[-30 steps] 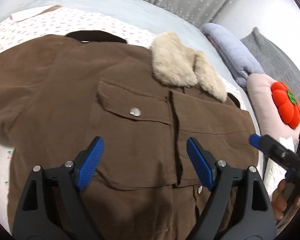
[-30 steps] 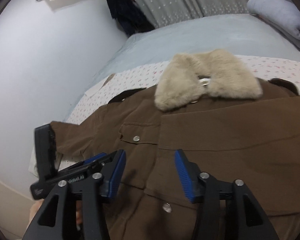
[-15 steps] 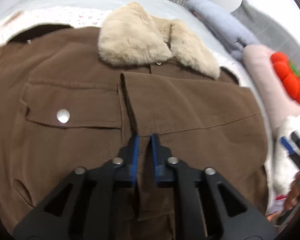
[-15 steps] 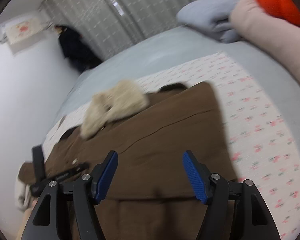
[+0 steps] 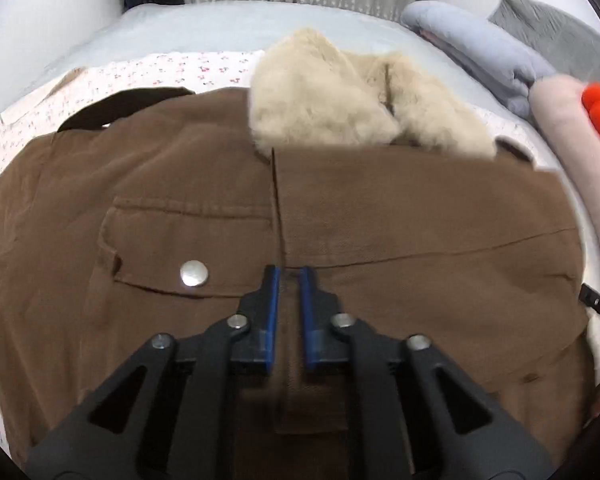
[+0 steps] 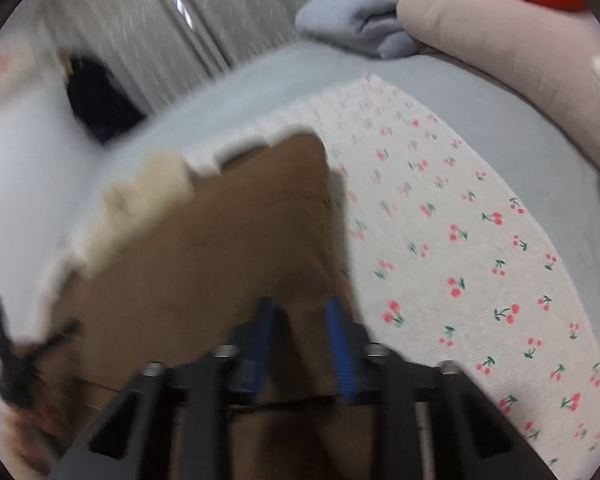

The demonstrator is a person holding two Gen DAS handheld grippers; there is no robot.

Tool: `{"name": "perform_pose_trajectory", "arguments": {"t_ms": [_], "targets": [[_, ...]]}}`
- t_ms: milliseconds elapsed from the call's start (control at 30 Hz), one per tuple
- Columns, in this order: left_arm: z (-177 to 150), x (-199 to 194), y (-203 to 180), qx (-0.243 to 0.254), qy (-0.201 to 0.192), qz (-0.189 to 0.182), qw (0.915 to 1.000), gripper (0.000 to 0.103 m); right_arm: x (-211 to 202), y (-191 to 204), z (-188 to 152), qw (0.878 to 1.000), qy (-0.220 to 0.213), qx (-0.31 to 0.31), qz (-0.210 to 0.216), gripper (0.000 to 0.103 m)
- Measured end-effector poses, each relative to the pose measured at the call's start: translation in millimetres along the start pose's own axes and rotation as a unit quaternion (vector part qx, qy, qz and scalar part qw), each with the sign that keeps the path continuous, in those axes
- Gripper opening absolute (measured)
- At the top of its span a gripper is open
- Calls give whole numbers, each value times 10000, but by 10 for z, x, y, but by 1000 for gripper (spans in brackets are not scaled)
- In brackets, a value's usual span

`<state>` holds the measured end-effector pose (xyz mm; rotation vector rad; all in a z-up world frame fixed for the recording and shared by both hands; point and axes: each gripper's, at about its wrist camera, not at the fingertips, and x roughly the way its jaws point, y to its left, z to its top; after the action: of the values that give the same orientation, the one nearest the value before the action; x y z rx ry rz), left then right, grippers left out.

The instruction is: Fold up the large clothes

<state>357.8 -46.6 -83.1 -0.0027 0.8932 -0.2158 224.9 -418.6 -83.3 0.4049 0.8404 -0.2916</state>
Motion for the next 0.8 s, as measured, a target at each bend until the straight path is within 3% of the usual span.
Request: {"name": "perform_pose_trajectory", "arguments": {"t_ms": [67, 133, 200, 233, 267, 333, 500, 567, 700, 800], "targets": [[-21, -88, -18, 214, -75, 183, 9996, 26, 145, 57, -63, 9991, 61, -258, -325, 20], [-27, -232, 80, 158, 0, 152, 9998, 51, 82, 91, -36, 9986, 45, -283, -442, 21], [-38, -434, 193, 1, -77, 64, 10000, 72, -52, 89, 20, 9996, 23, -85, -256, 24], [-61, -548, 234, -54, -165, 67, 9998, 76, -126, 88, 38, 10000, 3, 17, -37, 31], [-75, -632, 290, -101, -219, 85, 9997, 76, -161, 101, 39, 9999, 5, 49, 99, 36], [-115, -800, 411, -230, -228, 169, 9993, 78, -281, 194, 50, 9998, 37, -18, 209, 56], [-222, -1167, 886, -736, -195, 785, 9940, 83, -574, 545, -32, 9990, 67, -387, 234, 67], [-280, -1310, 1156, -1047, -150, 1121, 9881, 84, -653, 636, -71, 9986, 76, -417, 317, 71], [-360, -1476, 1673, -1696, -266, 1441, 9746, 86, -825, 821, -163, 9980, 94, -523, 332, 75], [-433, -1558, 2121, -2227, -452, 1897, 9552, 86, -898, 933, -202, 9975, 92, -642, 281, 76]]}}
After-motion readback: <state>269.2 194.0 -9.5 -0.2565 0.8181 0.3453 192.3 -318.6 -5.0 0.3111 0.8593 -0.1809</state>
